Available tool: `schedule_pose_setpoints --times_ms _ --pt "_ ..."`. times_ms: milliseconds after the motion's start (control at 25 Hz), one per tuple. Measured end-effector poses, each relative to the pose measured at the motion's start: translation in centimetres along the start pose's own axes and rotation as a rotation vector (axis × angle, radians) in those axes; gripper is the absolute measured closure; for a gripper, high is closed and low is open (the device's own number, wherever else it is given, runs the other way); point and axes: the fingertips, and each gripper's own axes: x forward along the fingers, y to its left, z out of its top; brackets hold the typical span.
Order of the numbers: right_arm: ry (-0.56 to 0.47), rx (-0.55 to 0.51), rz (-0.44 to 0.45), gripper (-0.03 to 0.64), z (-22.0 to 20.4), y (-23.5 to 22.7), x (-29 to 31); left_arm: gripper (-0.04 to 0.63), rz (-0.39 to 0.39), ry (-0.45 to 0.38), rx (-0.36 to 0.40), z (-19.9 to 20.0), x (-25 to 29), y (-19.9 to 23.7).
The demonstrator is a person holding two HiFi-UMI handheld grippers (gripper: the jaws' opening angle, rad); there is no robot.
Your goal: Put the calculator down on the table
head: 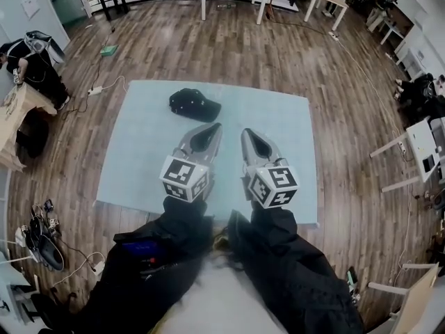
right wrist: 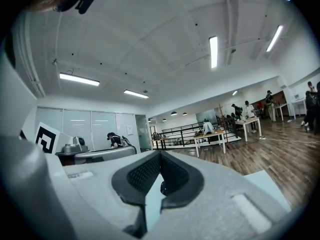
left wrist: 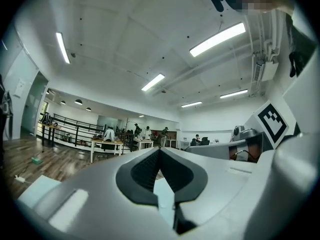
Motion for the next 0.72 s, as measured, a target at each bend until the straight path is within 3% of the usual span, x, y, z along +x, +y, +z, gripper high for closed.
schedule_pose_setpoints --times_ms 720 --pt "-0.067 -0.039 0.006 0.615 2.8 0.3 -0.3 0.597 -0.014 -0.033 0.002 2.5 -0.3 -0.2"
